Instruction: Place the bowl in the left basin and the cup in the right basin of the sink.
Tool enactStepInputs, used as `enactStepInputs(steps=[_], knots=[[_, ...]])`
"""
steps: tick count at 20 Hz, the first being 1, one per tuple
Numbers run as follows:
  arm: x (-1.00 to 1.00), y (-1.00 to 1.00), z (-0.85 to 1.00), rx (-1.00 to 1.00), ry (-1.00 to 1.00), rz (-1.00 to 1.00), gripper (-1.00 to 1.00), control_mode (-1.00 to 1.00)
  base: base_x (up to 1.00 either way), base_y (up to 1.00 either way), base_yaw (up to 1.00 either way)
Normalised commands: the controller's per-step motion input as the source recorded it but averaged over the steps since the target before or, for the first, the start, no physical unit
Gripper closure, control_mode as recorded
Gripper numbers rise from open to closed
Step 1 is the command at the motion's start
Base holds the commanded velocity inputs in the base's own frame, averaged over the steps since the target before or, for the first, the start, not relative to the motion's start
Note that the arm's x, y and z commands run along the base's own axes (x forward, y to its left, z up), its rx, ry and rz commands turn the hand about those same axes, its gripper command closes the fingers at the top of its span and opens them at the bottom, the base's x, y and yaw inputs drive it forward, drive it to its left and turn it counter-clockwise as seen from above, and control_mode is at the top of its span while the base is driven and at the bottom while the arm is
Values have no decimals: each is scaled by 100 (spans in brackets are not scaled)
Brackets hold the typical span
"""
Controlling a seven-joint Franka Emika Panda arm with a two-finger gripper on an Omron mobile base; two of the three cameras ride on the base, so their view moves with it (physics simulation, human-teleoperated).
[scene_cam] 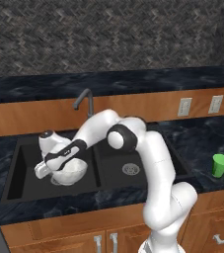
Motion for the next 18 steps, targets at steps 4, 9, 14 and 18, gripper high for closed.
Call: enactStepInputs(steps=[4,9,14,18], knots=[[12,11,-20,-1,-4,0,100,-100,0,0,0],[8,8,-21,0,-2,0,100,-100,0,0,0],[4,4,-18,0,0,0,100,-100,0,0,0],[0,0,-4,0,-3,0,-100,-100,0,0,0]])
